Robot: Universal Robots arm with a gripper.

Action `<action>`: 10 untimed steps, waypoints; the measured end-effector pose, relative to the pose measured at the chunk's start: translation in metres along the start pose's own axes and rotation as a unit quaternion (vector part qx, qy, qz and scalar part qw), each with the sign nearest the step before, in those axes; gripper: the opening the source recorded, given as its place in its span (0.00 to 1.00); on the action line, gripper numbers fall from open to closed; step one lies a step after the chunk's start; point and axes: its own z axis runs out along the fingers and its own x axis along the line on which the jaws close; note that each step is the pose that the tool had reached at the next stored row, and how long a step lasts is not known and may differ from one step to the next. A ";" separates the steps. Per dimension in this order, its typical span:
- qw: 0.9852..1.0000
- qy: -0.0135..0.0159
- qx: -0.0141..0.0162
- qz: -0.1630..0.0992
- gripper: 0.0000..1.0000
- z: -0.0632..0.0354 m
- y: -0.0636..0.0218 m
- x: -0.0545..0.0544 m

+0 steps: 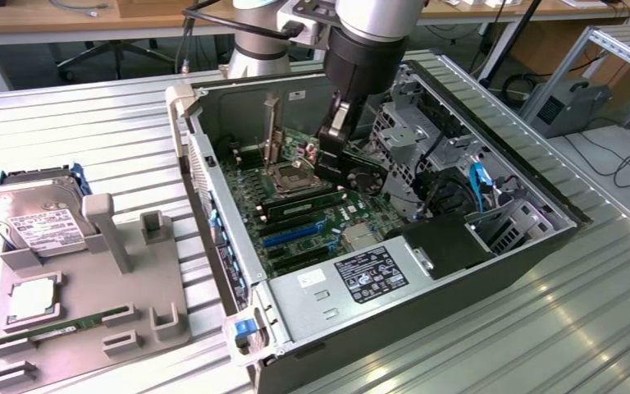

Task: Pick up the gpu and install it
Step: 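Insert the gpu into the slot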

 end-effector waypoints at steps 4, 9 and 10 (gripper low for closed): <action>1.000 0.000 0.000 -0.006 0.26 0.0001 0.0000 0.000; 1.000 0.000 0.000 -0.013 0.26 0.0003 0.0000 0.000; 1.000 0.000 0.000 -0.015 0.26 0.0003 0.0000 0.000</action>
